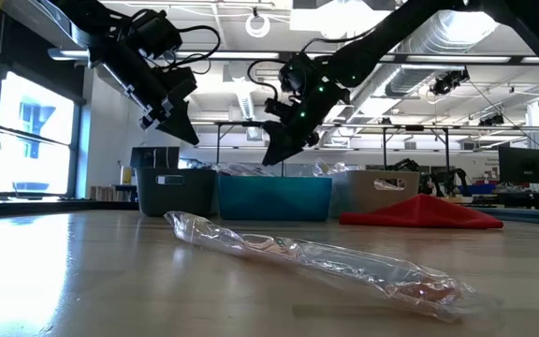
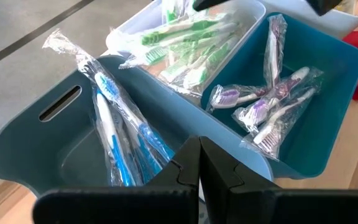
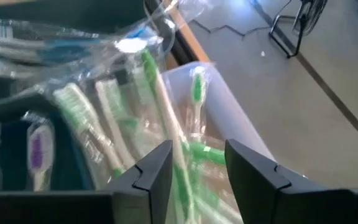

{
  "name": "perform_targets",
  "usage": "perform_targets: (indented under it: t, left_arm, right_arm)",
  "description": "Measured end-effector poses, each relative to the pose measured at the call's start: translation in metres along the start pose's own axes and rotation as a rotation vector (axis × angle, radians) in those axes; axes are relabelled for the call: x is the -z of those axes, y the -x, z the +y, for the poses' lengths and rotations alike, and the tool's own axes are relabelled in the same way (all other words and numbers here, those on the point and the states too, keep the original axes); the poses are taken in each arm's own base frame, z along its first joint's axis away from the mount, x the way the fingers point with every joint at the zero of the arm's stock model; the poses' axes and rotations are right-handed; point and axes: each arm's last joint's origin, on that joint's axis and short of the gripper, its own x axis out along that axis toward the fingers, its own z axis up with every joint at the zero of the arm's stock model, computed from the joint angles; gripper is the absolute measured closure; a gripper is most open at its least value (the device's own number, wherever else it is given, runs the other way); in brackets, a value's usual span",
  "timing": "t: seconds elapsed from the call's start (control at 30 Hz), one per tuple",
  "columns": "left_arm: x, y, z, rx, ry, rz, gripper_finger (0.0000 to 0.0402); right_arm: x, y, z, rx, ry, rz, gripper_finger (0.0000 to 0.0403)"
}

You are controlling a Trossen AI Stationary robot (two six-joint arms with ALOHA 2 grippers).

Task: Pick & Place Toothbrushes
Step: Put the green toothbrush into the transparent bin, then put the orange toothbrush into the white bin

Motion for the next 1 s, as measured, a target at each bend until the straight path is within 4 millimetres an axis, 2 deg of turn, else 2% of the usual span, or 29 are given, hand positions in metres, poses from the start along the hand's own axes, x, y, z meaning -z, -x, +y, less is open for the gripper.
perform_targets:
  t: [0.2,0.37,0.53,0.77,1.0]
  left_arm:
    - [0.000,0.000,0.000,0.000,0.000,0.002,0.0402]
    - [0.000,0.000,0.000,0.000,0.000,0.002,0.0402]
    - [0.001,0.000,0.000,0.003,0.000,0.008,0.0402]
    - [0.002,0.000,-0.001,0.036,0.068,0.019,0.0402]
    - [0.009,0.000,-0.001,0.046,0.146,0.099,0.0402]
  right_arm:
    - [-0.008,0.019,0.005,0.020,0.011,0.017,0.0263]
    - [-0.020,0.039,0.017,0.004,0.016,-0.013,0.0264]
    - [-0.035,0.062,0.036,-0.031,0.037,-0.086,0.0264]
    - [-0.046,0.083,0.067,-0.091,0.054,-0.135,0.0264]
    - [-0.047,0.092,0.099,-0.164,-0.024,-0.136,0.0264]
